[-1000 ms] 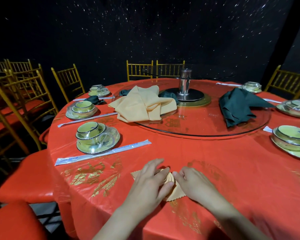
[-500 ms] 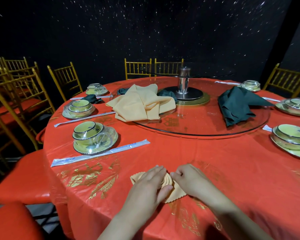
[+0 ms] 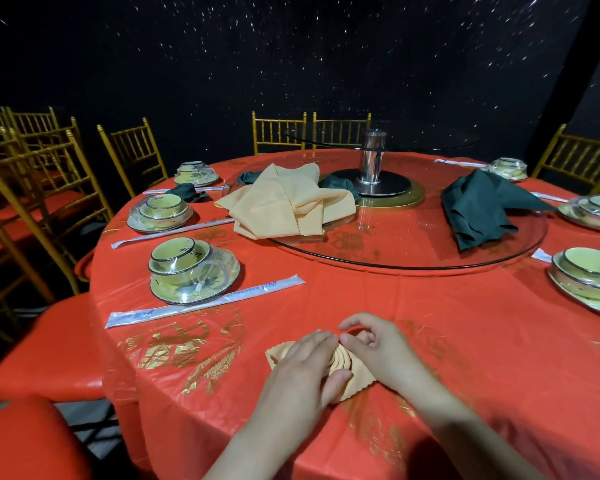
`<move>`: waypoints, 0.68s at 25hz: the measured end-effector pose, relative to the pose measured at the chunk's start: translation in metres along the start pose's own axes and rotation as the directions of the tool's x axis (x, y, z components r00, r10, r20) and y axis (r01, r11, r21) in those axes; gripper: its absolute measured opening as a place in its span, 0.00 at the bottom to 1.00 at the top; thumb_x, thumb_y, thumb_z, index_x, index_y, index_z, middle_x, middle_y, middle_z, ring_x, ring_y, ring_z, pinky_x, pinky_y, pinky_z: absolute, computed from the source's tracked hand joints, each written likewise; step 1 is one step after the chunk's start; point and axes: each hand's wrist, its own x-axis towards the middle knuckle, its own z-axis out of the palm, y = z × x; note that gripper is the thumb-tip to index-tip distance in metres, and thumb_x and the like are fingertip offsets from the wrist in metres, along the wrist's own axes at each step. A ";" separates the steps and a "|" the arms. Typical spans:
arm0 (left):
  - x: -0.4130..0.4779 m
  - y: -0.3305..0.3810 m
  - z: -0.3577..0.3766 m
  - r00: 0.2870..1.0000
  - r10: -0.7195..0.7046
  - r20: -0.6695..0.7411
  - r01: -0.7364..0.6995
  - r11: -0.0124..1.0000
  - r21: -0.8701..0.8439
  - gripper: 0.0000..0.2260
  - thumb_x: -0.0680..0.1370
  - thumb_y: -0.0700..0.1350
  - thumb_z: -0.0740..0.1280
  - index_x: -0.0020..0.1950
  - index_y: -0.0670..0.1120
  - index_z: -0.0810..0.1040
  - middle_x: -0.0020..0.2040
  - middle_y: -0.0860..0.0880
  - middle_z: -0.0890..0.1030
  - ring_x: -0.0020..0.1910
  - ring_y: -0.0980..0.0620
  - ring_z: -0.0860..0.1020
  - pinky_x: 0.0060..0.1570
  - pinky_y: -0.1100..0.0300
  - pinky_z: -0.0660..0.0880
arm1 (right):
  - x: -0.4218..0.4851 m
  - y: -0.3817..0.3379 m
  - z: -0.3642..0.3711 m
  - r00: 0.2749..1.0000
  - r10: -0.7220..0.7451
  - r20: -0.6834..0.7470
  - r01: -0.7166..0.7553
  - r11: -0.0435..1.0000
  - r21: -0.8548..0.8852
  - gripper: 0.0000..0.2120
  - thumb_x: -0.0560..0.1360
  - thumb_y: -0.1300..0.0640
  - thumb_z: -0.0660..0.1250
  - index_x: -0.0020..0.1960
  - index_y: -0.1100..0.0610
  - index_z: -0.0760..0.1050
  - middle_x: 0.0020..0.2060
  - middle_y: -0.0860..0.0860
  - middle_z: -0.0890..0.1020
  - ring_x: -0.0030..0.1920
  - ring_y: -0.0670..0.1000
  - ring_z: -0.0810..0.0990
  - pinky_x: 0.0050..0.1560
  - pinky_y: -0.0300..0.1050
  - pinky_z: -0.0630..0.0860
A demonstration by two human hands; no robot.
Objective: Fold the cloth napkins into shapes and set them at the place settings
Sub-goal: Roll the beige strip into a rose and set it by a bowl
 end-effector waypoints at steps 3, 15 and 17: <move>0.002 0.001 0.001 0.999 0.036 -0.018 -0.035 0.998 0.053 0.20 0.77 0.58 0.58 0.62 0.47 0.75 0.58 0.52 0.78 0.57 0.55 0.75 0.56 0.66 0.67 | -0.001 0.000 -0.008 0.997 -0.052 -0.060 0.037 0.971 -0.237 0.12 0.73 0.57 0.69 0.49 0.40 0.76 0.25 0.46 0.71 0.26 0.41 0.71 0.31 0.33 0.66; 0.006 0.012 -0.008 0.993 0.002 0.122 -0.019 0.991 0.136 0.23 0.79 0.58 0.52 0.65 0.48 0.74 0.58 0.53 0.77 0.58 0.55 0.74 0.57 0.61 0.73 | -0.018 0.005 -0.011 0.988 -0.077 -0.132 -0.020 0.790 -0.613 0.11 0.76 0.43 0.63 0.50 0.51 0.73 0.47 0.49 0.77 0.50 0.55 0.78 0.44 0.48 0.71; 0.007 0.015 -0.013 0.986 -0.047 0.162 0.047 0.999 0.006 0.29 0.79 0.63 0.44 0.72 0.49 0.68 0.69 0.53 0.70 0.68 0.56 0.66 0.68 0.64 0.61 | -0.023 0.004 -0.014 0.988 -0.040 -0.147 -0.049 0.829 -0.557 0.15 0.76 0.40 0.61 0.43 0.52 0.73 0.42 0.49 0.79 0.47 0.54 0.79 0.44 0.48 0.72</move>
